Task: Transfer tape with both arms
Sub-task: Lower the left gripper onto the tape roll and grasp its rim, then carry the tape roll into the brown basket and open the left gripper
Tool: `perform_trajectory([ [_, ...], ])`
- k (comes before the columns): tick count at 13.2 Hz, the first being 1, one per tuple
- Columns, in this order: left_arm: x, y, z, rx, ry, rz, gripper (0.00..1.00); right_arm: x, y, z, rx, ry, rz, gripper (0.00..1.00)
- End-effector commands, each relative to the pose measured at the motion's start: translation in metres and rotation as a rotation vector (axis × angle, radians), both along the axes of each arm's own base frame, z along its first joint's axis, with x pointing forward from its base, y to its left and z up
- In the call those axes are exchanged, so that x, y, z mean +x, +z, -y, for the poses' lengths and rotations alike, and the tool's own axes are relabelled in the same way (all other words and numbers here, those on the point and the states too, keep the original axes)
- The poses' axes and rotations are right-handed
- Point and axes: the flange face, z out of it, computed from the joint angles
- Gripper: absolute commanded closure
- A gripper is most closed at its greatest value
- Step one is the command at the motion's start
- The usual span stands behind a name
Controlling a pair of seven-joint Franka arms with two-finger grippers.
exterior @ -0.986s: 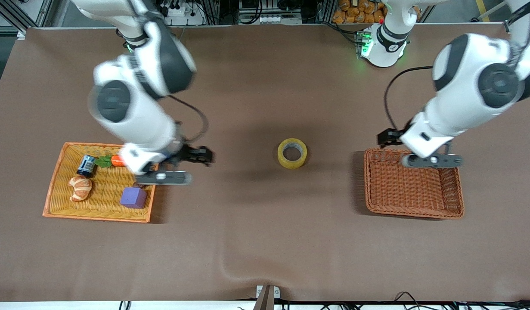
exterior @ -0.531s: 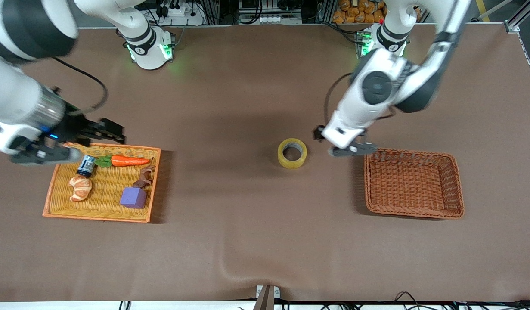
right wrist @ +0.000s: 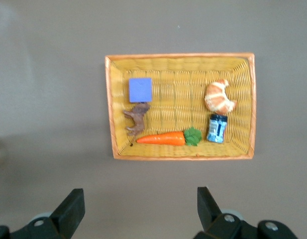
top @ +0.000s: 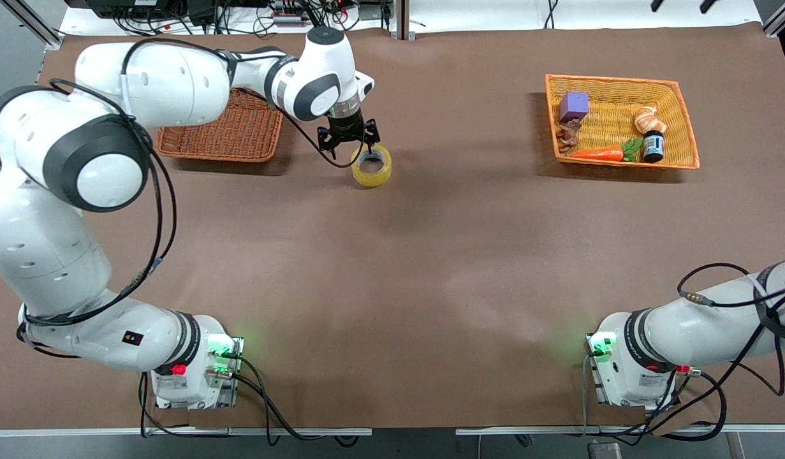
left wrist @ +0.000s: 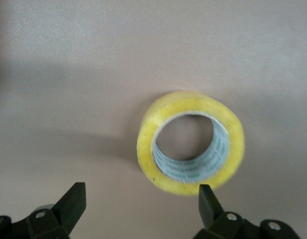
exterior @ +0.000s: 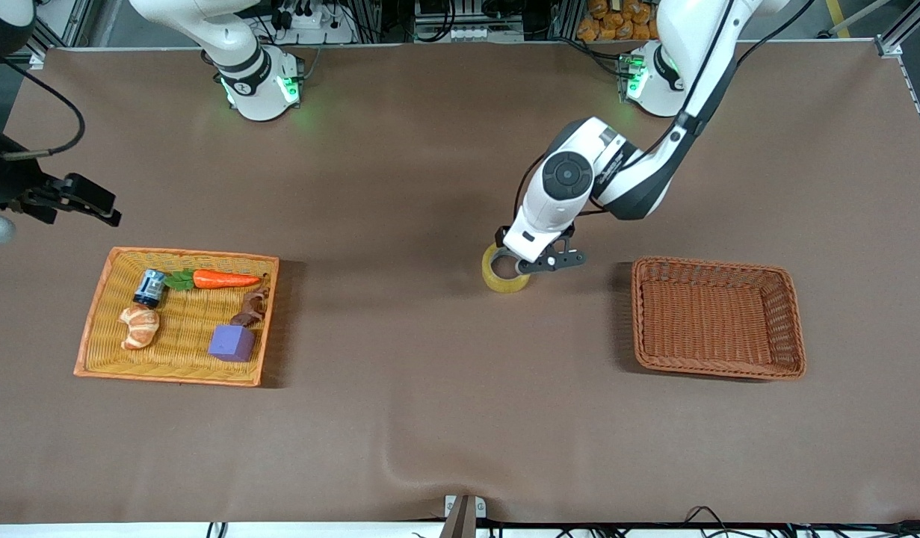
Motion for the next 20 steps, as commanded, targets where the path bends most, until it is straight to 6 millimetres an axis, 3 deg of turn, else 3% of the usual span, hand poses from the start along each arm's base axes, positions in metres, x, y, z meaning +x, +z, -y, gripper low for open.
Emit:
perform_trajectory([
  [1, 0.004, -0.015, 0.007, 0.005, 0.045, 0.017, 0.0, -0.028, 0.003, 0.024, -0.003, -0.013, 0.016, 0.0],
  [2, 0.004, -0.025, 0.009, 0.003, 0.061, 0.007, 0.06, -0.029, 0.003, 0.028, -0.004, 0.004, 0.005, 0.0],
  [4, 0.004, -0.043, 0.008, 0.012, 0.08, -0.019, 0.29, -0.028, 0.008, 0.024, -0.006, 0.025, -0.007, 0.0],
  [5, 0.008, -0.045, 0.005, 0.014, 0.085, -0.019, 0.44, -0.028, 0.009, 0.024, -0.009, 0.026, -0.009, 0.0],
  [7, 0.014, -0.058, 0.007, 0.014, 0.087, -0.029, 0.87, -0.027, 0.015, 0.021, -0.025, 0.034, 0.0, 0.0],
  [8, 0.014, -0.064, 0.011, 0.014, 0.09, -0.033, 1.0, -0.027, 0.017, 0.022, -0.025, 0.034, 0.005, 0.0],
  [11, 0.027, -0.05, 0.001, 0.005, 0.12, -0.011, 1.0, -0.024, 0.016, 0.019, -0.024, 0.035, -0.001, 0.0],
  [12, 0.039, -0.023, -0.011, 0.0, 0.14, 0.021, 1.0, -0.023, 0.02, 0.023, -0.027, 0.029, 0.008, 0.0],
  [14, 0.068, 0.038, -0.056, 0.025, 0.156, 0.06, 1.0, -0.019, 0.02, 0.021, -0.053, 0.022, 0.0, 0.0],
  [16, 0.099, 0.082, -0.118, 0.045, 0.08, 0.035, 1.0, -0.019, 0.02, 0.03, -0.076, 0.001, -0.001, 0.0],
  [17, 0.113, 0.093, -0.156, 0.05, 0.09, 0.037, 1.0, -0.017, 0.018, 0.035, -0.075, -0.007, -0.006, 0.0],
  [20, 0.142, 0.087, -0.264, 0.027, 0.004, 0.024, 1.0, -0.014, 0.012, 0.044, -0.068, -0.019, -0.017, 0.0],
])
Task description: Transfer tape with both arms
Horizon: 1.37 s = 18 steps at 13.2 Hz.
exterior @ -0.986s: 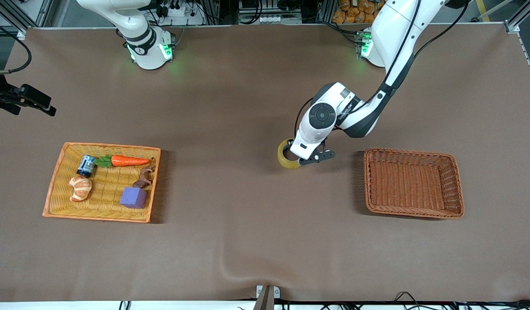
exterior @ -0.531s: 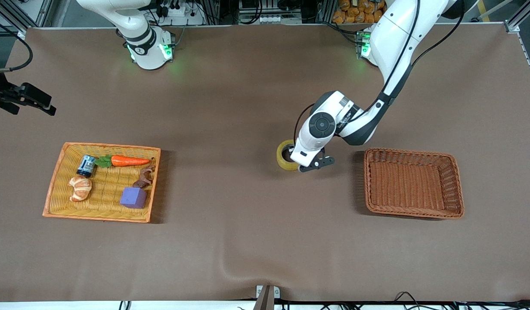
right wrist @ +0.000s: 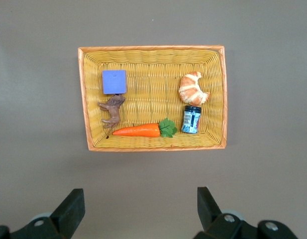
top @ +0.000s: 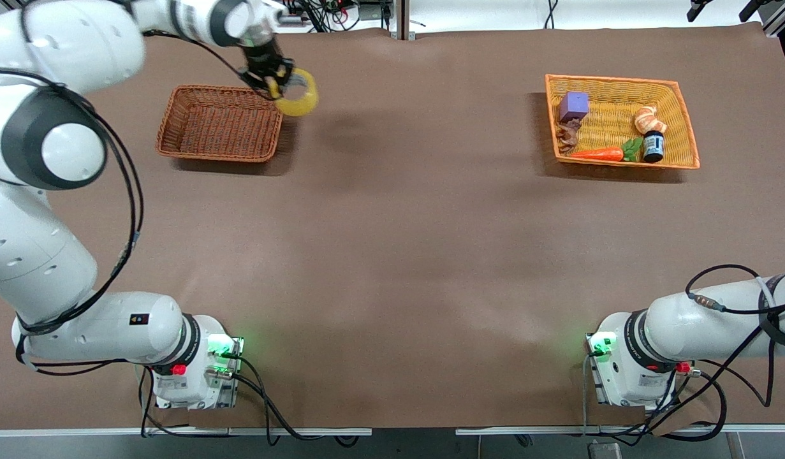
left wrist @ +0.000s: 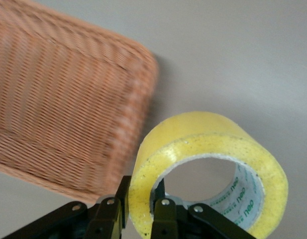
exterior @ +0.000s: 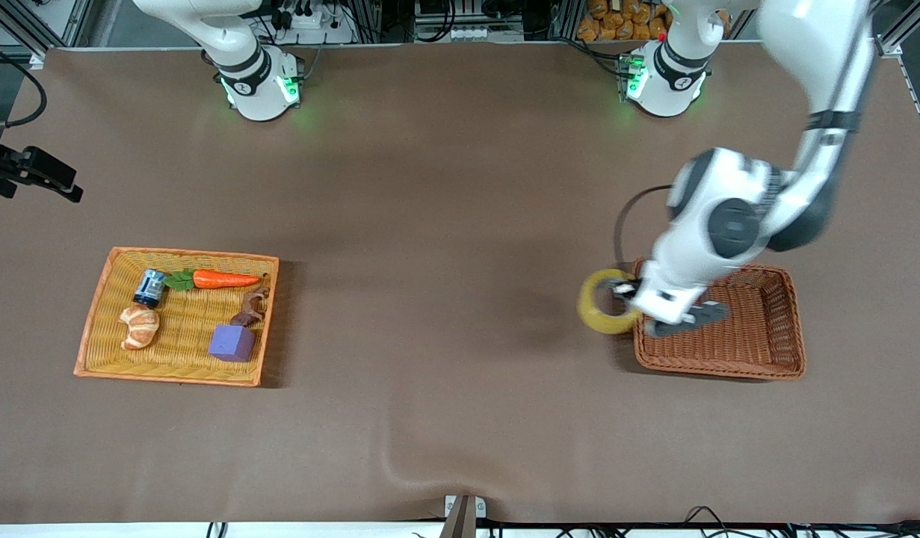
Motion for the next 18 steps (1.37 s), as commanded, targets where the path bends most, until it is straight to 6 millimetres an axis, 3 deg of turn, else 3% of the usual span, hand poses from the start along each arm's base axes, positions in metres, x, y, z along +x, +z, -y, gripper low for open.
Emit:
perform_trajectory([
  [1, 0.01, -0.02, -0.073, -0.015, -0.074, -0.038, 1.0, 0.005, 0.003, 0.004, -0.015, -0.014, -0.009, 0.0],
  [4, 0.006, -0.069, -0.157, -0.05, -0.079, -0.115, 1.0, 0.005, 0.003, 0.002, -0.013, -0.009, -0.009, 0.0],
  [5, 0.006, -0.083, -0.175, -0.063, -0.077, -0.129, 1.0, 0.005, 0.001, 0.001, -0.013, -0.003, -0.012, 0.0],
  [7, 0.01, -0.106, -0.189, -0.074, -0.062, -0.116, 0.96, 0.005, 0.001, -0.001, -0.01, 0.003, -0.013, 0.0],
  [8, 0.012, -0.114, -0.191, -0.073, -0.065, -0.107, 0.81, 0.005, 0.001, -0.001, -0.01, 0.006, -0.013, 0.0],
  [9, 0.017, -0.112, -0.193, -0.039, -0.091, -0.091, 0.46, 0.005, 0.001, -0.004, -0.008, 0.012, -0.016, 0.0],
  [10, 0.021, -0.108, -0.204, -0.007, -0.105, -0.079, 0.0, 0.005, 0.001, -0.005, -0.008, 0.014, -0.016, 0.0],
  [12, 0.033, -0.079, -0.211, 0.014, -0.098, -0.023, 0.0, 0.005, 0.001, -0.004, -0.008, 0.018, -0.015, 0.0],
  [14, 0.04, -0.016, -0.205, 0.047, -0.105, 0.04, 0.0, 0.005, 0.001, -0.005, -0.008, 0.02, -0.015, 0.0],
  [16, 0.036, 0.058, -0.173, 0.071, -0.145, 0.096, 0.0, 0.006, 0.001, -0.007, -0.008, 0.021, -0.015, 0.0],
  [18, 0.022, 0.124, -0.153, 0.089, -0.152, 0.135, 0.0, 0.006, 0.002, -0.007, -0.01, 0.023, -0.014, 0.0],
])
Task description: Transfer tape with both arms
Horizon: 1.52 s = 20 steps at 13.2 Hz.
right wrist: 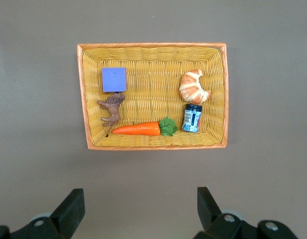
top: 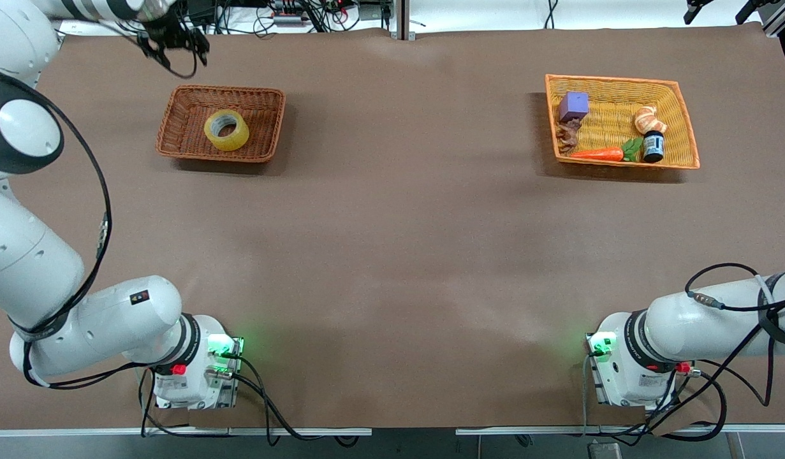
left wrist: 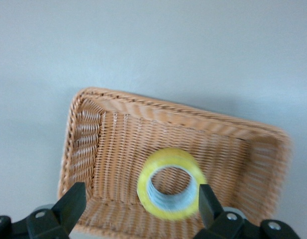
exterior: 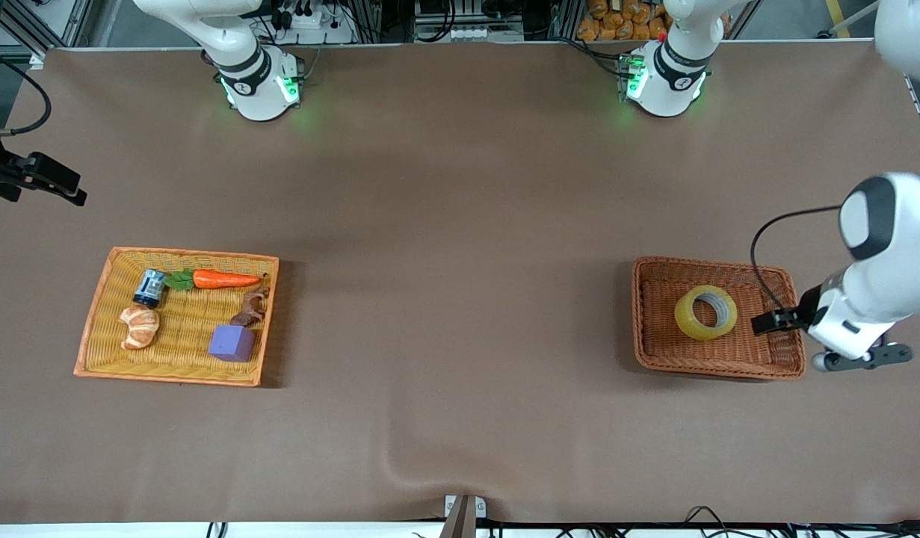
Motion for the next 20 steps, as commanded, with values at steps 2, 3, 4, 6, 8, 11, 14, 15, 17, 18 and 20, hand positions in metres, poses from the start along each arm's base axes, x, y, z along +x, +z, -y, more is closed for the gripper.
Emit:
perform_trajectory([
  [2, -0.041, 0.104, 0.025, 0.036, 0.003, 0.021, 0.0, 0.003, 0.005, 0.0, -0.007, 0.008, -0.002, 0.0],
  [3, -0.054, 0.128, 0.028, 0.041, 0.01, 0.012, 0.0, 0.002, 0.005, 0.0, -0.009, 0.009, -0.003, 0.0],
  [4, -0.064, 0.145, 0.032, 0.055, 0.01, 0.015, 0.0, 0.002, 0.005, -0.001, -0.009, 0.014, -0.004, 0.0],
  [6, -0.08, 0.168, 0.044, 0.057, 0.004, 0.021, 0.0, 0.003, 0.006, -0.002, -0.009, 0.014, -0.003, 0.0],
  [8, -0.088, 0.181, 0.047, 0.05, -0.004, 0.024, 0.0, 0.003, 0.007, -0.002, -0.008, 0.012, 0.001, 0.0],
  [11, -0.09, 0.191, 0.046, 0.027, -0.014, 0.03, 0.0, 0.003, 0.008, -0.006, -0.008, 0.017, 0.004, 0.0],
  [14, -0.099, 0.201, 0.035, -0.035, 0.015, 0.035, 0.0, 0.003, 0.008, -0.003, -0.008, 0.014, 0.005, 0.0],
  [15, -0.102, 0.201, 0.028, -0.031, 0.017, 0.018, 0.0, 0.004, 0.008, -0.002, -0.008, 0.012, 0.007, 0.0],
  [17, -0.107, 0.199, 0.032, -0.025, 0.014, -0.02, 0.0, 0.006, 0.02, -0.003, -0.012, 0.015, 0.031, 0.0],
  [18, -0.107, 0.199, 0.029, -0.024, 0.019, -0.029, 0.0, 0.007, 0.019, -0.003, -0.013, 0.015, 0.03, 0.0],
  [20, -0.109, 0.198, 0.028, -0.023, 0.019, -0.04, 0.0, 0.009, 0.017, -0.002, -0.013, 0.013, 0.025, 0.0],
])
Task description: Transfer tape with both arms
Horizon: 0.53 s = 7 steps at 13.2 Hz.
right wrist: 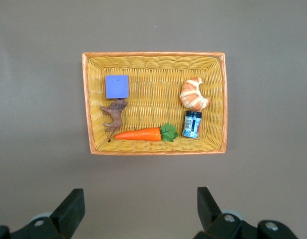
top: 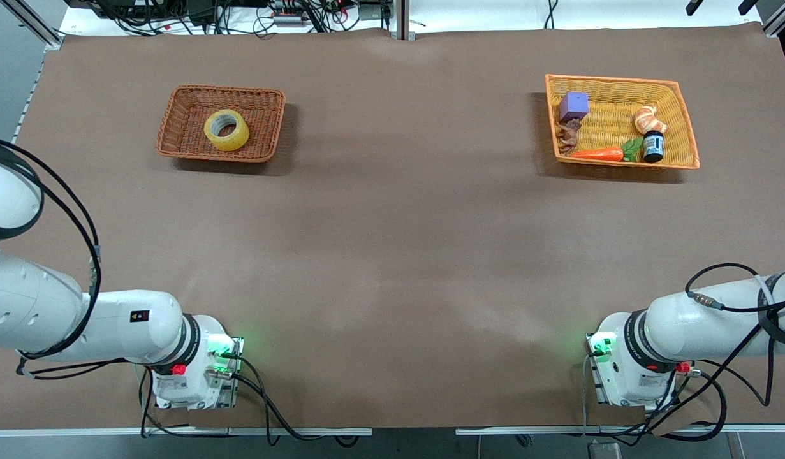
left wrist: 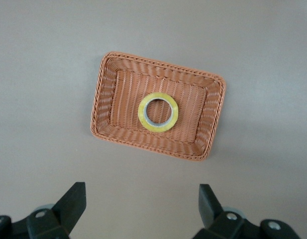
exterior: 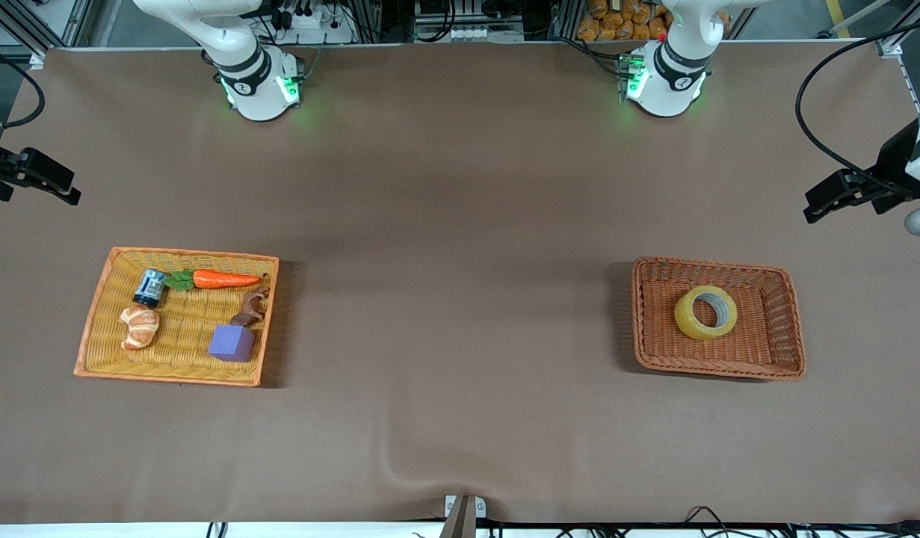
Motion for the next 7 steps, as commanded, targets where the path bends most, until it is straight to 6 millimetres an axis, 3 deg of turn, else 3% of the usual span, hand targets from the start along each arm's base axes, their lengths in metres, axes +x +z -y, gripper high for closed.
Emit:
perform_trajectory([
  [1, -0.008, 0.004, 0.0, -0.016, -0.011, -0.02, 0.0, 0.008, -0.001, 0.003, -0.011, 0.006, -0.013, 0.0],
  [4, -0.01, 0.0, -0.001, -0.016, -0.014, -0.039, 0.0, 0.008, -0.003, 0.002, -0.009, 0.018, -0.018, 0.0],
  [7, -0.024, 0.007, -0.001, -0.015, -0.086, -0.038, 0.0, 0.009, -0.004, 0.0, -0.009, 0.02, -0.019, 0.0],
])
